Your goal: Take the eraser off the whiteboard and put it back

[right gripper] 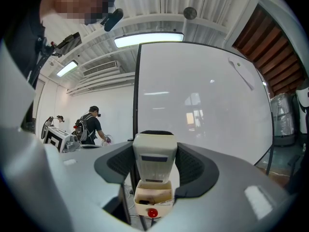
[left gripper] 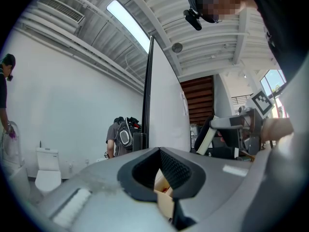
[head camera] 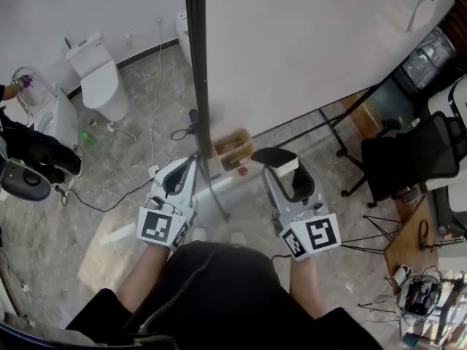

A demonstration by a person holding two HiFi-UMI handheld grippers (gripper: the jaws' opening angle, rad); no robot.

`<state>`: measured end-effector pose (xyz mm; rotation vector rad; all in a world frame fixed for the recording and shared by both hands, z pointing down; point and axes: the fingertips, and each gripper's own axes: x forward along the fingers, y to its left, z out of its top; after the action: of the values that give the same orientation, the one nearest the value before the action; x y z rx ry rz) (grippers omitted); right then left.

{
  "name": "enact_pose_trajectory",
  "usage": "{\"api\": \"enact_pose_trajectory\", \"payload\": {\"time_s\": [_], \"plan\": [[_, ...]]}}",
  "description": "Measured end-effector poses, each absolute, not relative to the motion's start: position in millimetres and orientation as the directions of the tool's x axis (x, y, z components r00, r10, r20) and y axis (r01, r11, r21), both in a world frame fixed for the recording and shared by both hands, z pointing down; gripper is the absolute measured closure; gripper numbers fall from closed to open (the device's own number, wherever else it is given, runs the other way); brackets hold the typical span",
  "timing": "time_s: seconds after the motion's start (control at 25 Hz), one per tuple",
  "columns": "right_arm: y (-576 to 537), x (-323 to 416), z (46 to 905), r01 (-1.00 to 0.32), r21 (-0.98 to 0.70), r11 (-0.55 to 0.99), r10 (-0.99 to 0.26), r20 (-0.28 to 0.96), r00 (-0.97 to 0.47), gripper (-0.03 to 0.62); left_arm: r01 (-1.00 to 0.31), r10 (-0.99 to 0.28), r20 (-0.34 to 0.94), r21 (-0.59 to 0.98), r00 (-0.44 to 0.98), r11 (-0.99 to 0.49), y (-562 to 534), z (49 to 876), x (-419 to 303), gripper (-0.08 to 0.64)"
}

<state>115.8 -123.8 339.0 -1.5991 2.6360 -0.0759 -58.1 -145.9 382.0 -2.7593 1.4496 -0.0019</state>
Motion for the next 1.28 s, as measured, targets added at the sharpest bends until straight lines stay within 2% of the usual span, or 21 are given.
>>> {"api": "enact_pose_trajectory", "payload": {"time_s": [1.28], "plan": [[-184, 85, 396, -0.865, -0.112, 0.488, -0.866, 0.06, -0.496, 0.327, -0.884, -0.884, -0.002, 0.029, 0.467, -0.467, -142, 387, -98, 0.554]]}}
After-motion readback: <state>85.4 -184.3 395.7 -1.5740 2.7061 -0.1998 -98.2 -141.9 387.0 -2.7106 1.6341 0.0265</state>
